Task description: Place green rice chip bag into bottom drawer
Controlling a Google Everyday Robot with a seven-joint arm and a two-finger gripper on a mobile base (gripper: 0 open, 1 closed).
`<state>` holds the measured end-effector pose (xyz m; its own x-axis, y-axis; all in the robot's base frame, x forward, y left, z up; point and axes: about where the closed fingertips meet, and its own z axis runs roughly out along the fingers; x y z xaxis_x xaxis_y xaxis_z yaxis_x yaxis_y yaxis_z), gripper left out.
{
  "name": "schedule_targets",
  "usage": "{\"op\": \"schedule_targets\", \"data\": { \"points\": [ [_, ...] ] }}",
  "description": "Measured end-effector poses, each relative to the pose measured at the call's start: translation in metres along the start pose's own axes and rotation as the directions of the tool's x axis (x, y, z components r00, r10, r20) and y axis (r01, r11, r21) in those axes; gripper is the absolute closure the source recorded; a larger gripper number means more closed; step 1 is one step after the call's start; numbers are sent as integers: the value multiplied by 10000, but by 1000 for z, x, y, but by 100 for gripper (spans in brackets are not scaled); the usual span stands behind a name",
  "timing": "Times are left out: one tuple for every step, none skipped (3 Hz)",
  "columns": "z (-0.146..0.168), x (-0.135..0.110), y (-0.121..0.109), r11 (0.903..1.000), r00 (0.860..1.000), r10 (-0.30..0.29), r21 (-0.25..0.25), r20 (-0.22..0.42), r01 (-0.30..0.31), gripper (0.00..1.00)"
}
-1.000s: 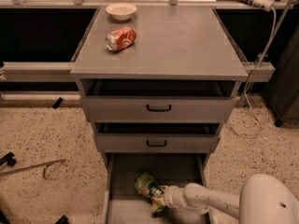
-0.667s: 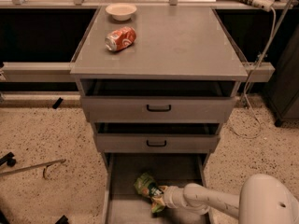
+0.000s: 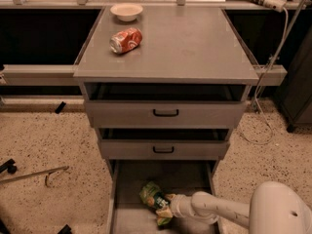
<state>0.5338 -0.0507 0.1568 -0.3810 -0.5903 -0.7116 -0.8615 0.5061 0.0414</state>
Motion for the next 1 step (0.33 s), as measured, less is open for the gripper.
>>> {"op": "schedule_targets", "data": {
  "points": [
    [0,0,0,10000,10000,0,0,0,0,0]
  ]
}}
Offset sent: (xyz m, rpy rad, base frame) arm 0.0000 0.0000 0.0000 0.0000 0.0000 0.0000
